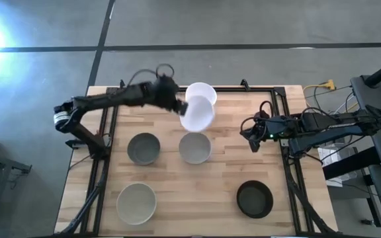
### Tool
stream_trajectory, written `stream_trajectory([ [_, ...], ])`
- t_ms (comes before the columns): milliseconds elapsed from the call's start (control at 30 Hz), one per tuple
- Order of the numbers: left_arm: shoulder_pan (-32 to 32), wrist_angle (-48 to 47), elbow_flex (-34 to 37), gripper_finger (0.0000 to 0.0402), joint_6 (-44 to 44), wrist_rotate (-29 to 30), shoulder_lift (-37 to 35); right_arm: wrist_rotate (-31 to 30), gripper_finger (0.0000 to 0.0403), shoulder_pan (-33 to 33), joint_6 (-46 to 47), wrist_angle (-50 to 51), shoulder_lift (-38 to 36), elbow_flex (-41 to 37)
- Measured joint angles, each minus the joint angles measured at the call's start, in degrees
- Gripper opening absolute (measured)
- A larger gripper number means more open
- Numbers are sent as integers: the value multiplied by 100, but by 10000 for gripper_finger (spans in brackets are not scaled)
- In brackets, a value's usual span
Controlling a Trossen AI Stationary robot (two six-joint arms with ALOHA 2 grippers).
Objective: Nest bowls inside each other
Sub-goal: Stack the white bowl on the stacked white bowl
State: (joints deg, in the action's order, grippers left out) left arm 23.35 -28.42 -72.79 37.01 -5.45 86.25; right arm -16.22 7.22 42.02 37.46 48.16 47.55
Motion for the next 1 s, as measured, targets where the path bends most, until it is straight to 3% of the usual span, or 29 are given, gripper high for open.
stream_trajectory([
  [167, 914, -498, -415, 0, -611, -29, 306, -98, 9, 0, 142, -207, -4, 0],
  [400, 1599, -612, -913, 0, -1235, -199, 845, -569, 9, 0, 450, -573, -4, 0],
  [667, 1782, -1046, -1273, 0, -1792, -555, 1607, -972, 9, 0, 600, -695, -4, 0],
  [1000, 1804, -1005, -2221, 0, -2136, -463, 1671, -1248, 9, -4, 795, -692, 92, 0],
])
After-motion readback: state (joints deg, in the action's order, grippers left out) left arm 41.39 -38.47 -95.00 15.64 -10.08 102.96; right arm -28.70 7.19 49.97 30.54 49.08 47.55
